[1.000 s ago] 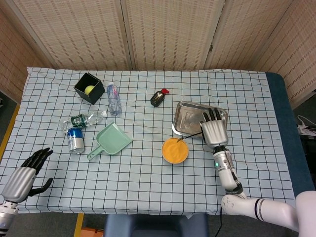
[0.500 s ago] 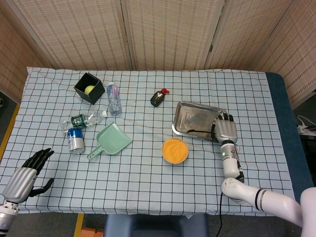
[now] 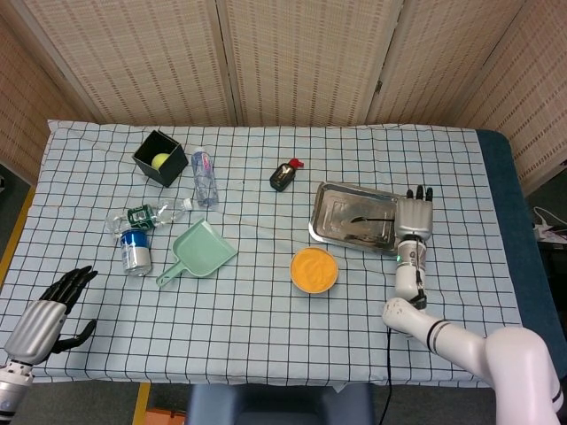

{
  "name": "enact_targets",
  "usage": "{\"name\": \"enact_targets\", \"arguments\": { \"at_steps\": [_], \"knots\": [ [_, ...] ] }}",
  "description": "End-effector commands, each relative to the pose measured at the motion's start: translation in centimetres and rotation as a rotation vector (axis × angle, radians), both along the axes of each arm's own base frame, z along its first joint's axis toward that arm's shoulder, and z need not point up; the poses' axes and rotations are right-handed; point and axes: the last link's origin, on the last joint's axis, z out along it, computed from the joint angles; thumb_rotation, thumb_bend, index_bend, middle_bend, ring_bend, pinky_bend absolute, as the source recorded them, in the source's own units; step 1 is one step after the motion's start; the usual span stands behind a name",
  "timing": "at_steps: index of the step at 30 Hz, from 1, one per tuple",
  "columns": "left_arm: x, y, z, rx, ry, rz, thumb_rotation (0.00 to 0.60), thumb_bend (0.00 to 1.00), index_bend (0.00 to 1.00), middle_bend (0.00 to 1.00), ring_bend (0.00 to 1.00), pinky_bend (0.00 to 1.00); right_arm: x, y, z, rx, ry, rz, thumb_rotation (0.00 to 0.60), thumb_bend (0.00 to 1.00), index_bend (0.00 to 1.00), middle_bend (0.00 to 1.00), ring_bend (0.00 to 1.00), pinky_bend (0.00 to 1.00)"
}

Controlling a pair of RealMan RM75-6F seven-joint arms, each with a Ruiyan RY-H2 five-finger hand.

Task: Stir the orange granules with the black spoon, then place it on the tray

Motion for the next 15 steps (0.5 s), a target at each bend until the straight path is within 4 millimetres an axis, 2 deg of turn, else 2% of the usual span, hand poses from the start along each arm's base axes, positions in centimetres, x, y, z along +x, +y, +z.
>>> {"name": "enact_targets", "arguments": {
  "at_steps": [1,5,6,9,11,15],
  "knots": [
    [0.0,0.0,0.0,0.001,0.001,0.001,0.6,0.39,0.0,0.0,0.0,0.17,0.1,0.1,-1.9,0.041,0.013,0.011,0.6,0.92,0.93,0.18,0.0,0.0],
    [-0.1,0.0,0.0,0.0,0.003,0.005,0.6,0.39,0.0,0.0,0.0,0.17,-0.2,0.0,-2.6,0.05,-0.003,-0.004,0.6,0.92,0.71,0.18,0.0,0.0],
    [-0.1,0.1,0.0,-0.001,0.003,0.006,0.6,0.39,0.0,0.0,0.0,0.17,-0.2,0.0,-2.6,0.052,-0.003,-0.006,0.6,0.92,0.68,0.18,0.0,0.0],
    [-0.1,0.1,0.0,-0.004,0.004,0.007,0.6,0.39,0.0,0.0,0.0,0.17,-0.2,-0.2,-2.4,0.043,-0.01,-0.004,0.6,0.9,0.48,0.13,0.0,0.0],
    [-0.1,0.1,0.0,-0.001,0.003,0.006,0.6,0.39,0.0,0.0,0.0,0.17,-0.1,-0.3,-2.2,0.031,-0.019,0.005,0.6,0.84,0.34,0.09,0.0,0.0],
    [-0.1,0.0,0.0,0.0,0.004,0.005,0.6,0.39,0.0,0.0,0.0,0.17,-0.1,-0.3,-1.5,0.016,-0.017,0.023,0.6,0.72,0.17,0.05,0.0,0.0]
  ]
}}
